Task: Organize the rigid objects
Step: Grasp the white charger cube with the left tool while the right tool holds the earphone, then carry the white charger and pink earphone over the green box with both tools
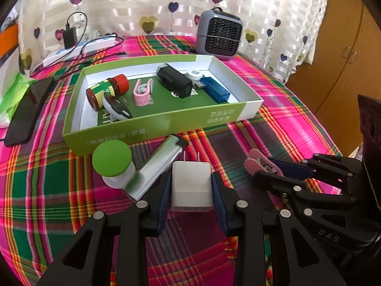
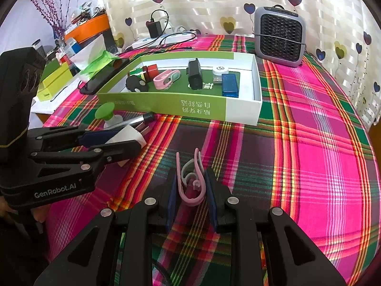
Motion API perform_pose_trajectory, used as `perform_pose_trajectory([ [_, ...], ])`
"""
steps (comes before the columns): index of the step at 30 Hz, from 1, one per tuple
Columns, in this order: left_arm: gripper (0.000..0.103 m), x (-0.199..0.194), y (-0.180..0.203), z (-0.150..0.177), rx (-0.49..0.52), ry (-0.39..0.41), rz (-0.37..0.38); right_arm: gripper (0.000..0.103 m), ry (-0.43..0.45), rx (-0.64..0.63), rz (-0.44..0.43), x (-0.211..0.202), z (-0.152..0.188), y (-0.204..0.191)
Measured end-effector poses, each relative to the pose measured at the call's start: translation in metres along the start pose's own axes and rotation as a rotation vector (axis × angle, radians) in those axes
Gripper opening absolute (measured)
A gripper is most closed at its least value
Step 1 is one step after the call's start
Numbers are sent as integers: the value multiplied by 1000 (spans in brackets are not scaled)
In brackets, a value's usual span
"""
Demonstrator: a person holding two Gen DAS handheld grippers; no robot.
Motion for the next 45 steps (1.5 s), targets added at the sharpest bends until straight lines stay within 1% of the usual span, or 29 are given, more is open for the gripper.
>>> perform_pose_trajectory([
  [7,33,-7,9,3,5,8,28,24,-1,4,1,-1,1,1],
  [18,33,-21,12,-1,13,38,28,24,15,2,3,-9,0,-3],
  [24,33,-29,7,-8,11,55,20,24,33,-8,2,-16,-8,-8],
  [35,33,-38,-18,-36,-6,103,2,24,66,-25,0,-20,-32,-16],
  [39,33,-34,-31,-47,-23,103,2,24,78,-12,4,-18,-44,-13],
  [45,33,-27,-48,-59,-36,108,-17,24,87,5,22,-11,-62,-6],
])
Point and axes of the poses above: each gripper's, at about its wrist camera, not at the fingertips, and x roughly the way its jaws point, y to its right, z to its underside, the point moved 10 cm from there along x, roughly the way its jaws point, and after that the axes turned 11 degrees about x, right-handed, at the moved point
